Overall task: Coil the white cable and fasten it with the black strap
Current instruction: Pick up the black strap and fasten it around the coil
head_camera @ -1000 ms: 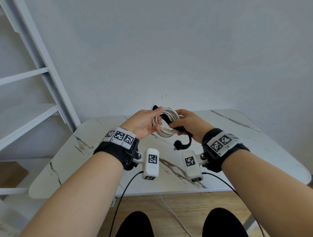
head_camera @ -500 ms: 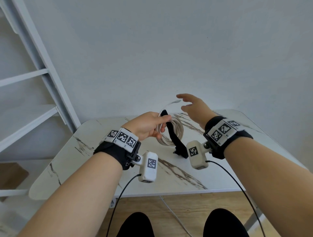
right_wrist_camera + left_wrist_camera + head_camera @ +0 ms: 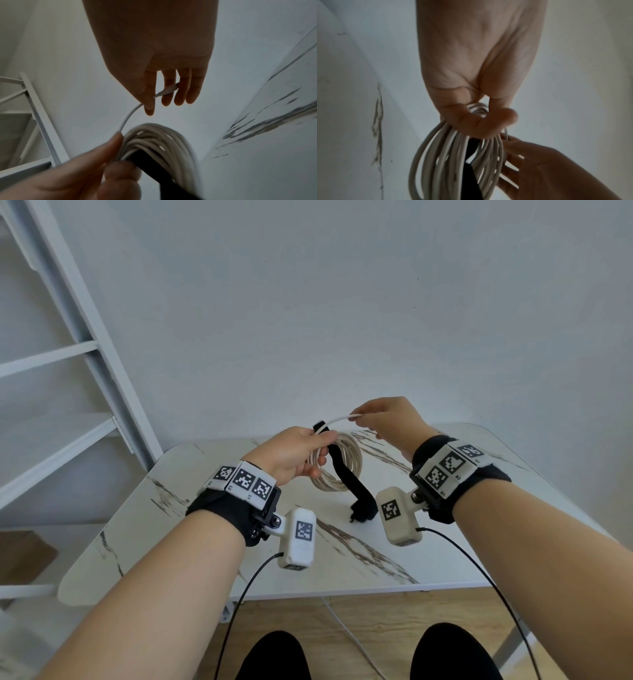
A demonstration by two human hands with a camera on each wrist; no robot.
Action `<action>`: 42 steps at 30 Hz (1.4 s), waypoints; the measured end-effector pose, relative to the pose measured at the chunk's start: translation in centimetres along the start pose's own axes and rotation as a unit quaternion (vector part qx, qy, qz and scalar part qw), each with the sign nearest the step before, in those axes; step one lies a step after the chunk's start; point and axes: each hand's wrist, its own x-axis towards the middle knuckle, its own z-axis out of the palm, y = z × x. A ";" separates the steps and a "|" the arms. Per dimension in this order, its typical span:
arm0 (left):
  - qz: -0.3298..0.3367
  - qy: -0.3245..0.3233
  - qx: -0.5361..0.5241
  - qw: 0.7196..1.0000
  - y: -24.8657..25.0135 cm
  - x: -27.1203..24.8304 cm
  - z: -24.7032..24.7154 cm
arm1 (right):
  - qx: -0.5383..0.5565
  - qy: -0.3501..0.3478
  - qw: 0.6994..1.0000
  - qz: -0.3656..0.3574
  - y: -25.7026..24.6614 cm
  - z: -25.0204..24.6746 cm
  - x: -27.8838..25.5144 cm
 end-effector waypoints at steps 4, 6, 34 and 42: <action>0.021 0.030 -0.044 0.998 0.3 0.0 -0.4 | -0.006 -0.013 0.999 0.038 0.8 0.5 -0.4; 0.029 0.031 -0.050 0.998 0.4 -0.1 -0.4 | 0.003 -0.028 0.998 0.056 1.1 0.9 -0.5; 0.027 0.021 0.043 0.998 0.5 -0.1 0.5 | -0.021 -0.019 0.998 -0.047 -0.9 0.8 -0.9; 0.026 0.011 0.080 0.996 0.4 -0.1 0.7 | -0.034 -0.020 0.997 -0.060 -1.0 0.6 -0.9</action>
